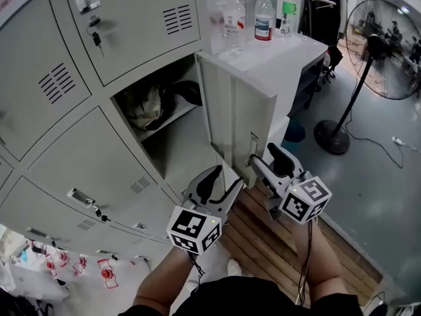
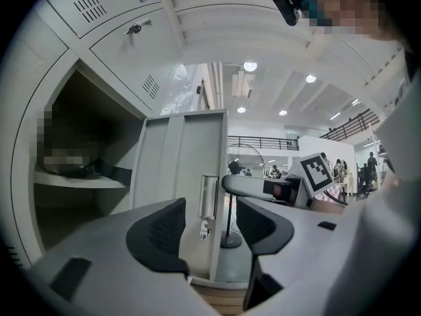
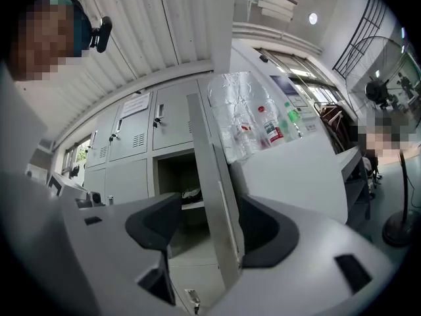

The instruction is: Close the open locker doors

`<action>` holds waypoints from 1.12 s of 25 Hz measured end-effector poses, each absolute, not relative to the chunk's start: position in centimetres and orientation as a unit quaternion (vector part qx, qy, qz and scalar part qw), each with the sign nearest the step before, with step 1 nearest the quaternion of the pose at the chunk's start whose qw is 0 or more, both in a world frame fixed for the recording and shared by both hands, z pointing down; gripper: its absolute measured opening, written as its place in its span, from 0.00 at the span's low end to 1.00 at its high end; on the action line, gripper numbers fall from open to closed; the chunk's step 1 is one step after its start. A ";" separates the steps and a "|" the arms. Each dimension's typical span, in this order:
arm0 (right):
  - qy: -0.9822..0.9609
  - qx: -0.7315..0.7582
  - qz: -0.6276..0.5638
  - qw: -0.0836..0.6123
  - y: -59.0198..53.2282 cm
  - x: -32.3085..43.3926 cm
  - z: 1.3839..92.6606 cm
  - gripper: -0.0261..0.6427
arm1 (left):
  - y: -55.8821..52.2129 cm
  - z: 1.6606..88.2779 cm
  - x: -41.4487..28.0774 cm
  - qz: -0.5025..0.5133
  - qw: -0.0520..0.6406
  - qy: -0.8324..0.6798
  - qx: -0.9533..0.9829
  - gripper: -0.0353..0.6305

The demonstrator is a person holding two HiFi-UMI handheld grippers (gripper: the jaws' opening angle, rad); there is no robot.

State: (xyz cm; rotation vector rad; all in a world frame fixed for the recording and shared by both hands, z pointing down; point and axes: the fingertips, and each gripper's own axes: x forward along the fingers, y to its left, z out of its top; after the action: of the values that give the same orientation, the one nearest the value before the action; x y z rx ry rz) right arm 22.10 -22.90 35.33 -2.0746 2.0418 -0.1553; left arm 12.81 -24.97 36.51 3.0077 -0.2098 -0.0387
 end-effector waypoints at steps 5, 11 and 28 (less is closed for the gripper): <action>0.718 -0.685 -0.054 0.113 -24.3 21.8 35.6 0.39 | -26.2 36.8 12.9 -0.012 0.062 -0.091 0.994 0.43; 0.731 -0.670 -0.058 0.115 -25.0 21.5 35.7 0.34 | -27.4 36.8 12.5 -0.013 0.064 -0.113 0.991 0.43; 0.819 -0.563 -0.068 0.088 -29.0 12.3 36.3 0.29 | -30.3 36.5 5.9 -0.015 0.065 -0.205 0.977 0.43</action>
State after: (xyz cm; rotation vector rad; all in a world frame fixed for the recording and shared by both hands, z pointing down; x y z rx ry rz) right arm 12.26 -28.98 36.30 -1.6750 2.4385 -0.2013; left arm 5.89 -30.26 36.47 2.9480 -0.6174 -0.0451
